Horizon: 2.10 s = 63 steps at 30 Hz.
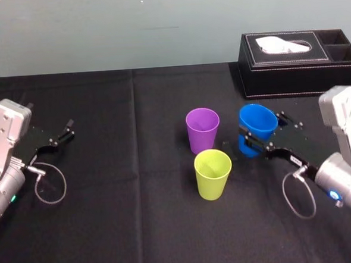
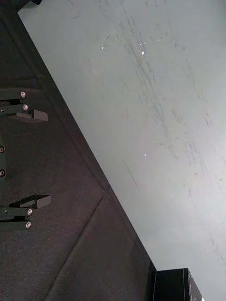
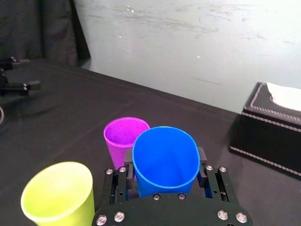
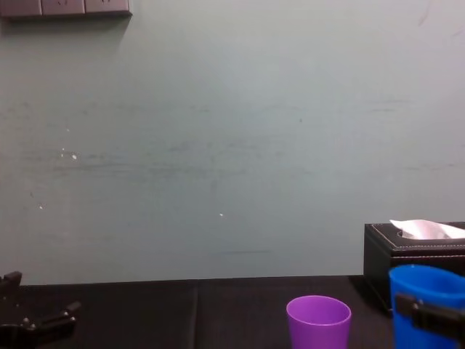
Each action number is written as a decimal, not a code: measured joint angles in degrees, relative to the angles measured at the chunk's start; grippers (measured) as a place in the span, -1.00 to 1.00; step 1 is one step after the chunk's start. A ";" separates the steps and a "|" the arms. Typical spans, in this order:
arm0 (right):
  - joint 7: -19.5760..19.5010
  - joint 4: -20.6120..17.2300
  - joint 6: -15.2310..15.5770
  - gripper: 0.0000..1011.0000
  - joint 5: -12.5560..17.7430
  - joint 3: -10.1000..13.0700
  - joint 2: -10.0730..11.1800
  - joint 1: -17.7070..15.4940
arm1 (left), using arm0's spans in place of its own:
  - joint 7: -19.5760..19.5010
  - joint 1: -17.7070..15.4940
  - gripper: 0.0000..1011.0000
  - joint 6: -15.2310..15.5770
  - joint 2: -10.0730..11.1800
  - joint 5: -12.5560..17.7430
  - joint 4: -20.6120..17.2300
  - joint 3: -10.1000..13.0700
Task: Stack the three plastic cups sequentially using one hand.
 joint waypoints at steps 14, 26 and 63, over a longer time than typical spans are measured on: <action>3.39 -1.60 6.82 0.44 1.65 -2.89 0.68 8.36 | 0.00 0.00 1.00 0.00 0.00 0.00 0.00 0.00; 4.43 2.11 8.16 0.44 2.12 -7.51 -1.11 14.61 | 0.00 0.00 1.00 0.00 0.00 0.00 0.00 0.00; 5.24 9.96 2.17 0.44 -0.30 -12.06 -3.14 16.55 | 0.00 0.00 1.00 0.00 0.00 0.00 0.00 0.00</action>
